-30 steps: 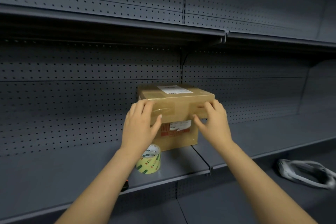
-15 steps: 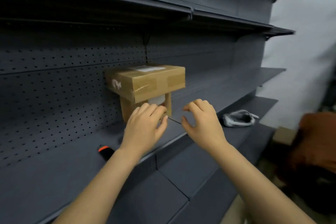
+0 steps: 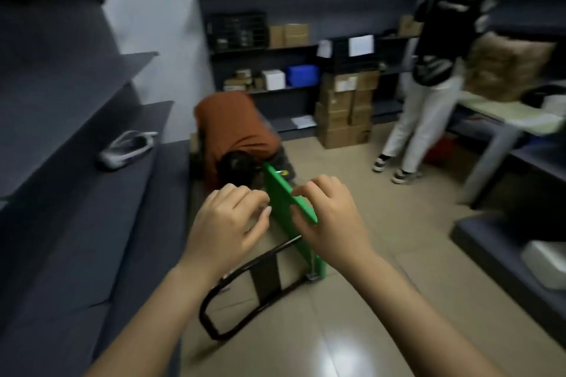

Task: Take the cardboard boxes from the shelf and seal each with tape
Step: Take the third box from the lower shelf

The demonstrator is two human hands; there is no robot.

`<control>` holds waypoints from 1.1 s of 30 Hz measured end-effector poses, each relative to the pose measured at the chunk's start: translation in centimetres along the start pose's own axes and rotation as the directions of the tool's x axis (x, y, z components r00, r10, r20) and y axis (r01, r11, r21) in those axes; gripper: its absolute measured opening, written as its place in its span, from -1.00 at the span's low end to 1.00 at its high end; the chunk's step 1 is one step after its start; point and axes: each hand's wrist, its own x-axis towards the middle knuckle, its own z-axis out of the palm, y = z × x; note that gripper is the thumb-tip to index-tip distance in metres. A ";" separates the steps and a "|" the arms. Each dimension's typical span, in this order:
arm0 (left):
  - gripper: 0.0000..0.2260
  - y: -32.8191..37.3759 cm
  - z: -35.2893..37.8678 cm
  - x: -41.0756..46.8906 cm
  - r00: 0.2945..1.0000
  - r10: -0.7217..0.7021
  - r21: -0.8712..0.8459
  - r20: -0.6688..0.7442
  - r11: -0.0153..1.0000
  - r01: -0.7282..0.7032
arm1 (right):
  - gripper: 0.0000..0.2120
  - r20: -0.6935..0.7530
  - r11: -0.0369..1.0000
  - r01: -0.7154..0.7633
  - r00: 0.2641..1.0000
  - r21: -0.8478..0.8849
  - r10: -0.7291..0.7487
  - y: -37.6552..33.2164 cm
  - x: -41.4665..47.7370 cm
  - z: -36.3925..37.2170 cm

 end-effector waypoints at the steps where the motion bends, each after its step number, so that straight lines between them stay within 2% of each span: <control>1: -0.85 2.7 1.9 1.6 0.998 0.057 -0.051 0.006 0.997 -0.057 | -0.87 -0.027 0.997 -0.056 0.998 -0.054 0.055 2.1 -1.5 -2.7; 5: -0.85 14.9 8.8 7.5 0.963 0.268 -0.236 -0.033 0.934 -0.268 | -0.84 -0.143 0.940 -0.242 0.967 -0.242 0.212 10.0 -7.8 -14.3; 12: -0.86 39.5 18.7 16.1 0.847 0.484 -0.480 -0.222 0.701 -0.527 | -0.84 -0.330 0.731 -0.484 0.872 -0.482 0.360 21.0 -19.2 -34.8; 20: -0.87 61.3 25.7 23.3 0.714 0.630 -0.603 -0.305 0.452 -0.657 | -0.83 -0.516 0.445 -0.666 0.746 -0.599 0.422 29.7 -27.8 -51.4; 28: -0.84 78.0 35.4 30.9 0.599 0.686 -0.663 -0.413 0.225 -0.714 | -0.81 -0.639 0.241 -0.744 0.662 -0.623 0.390 41.8 -32.2 -61.5; 33: -0.87 89.0 41.6 36.5 0.533 0.693 -0.691 -0.485 0.070 -0.719 | -0.81 -0.733 0.098 -0.808 0.571 -0.580 0.370 49.8 -34.5 -67.6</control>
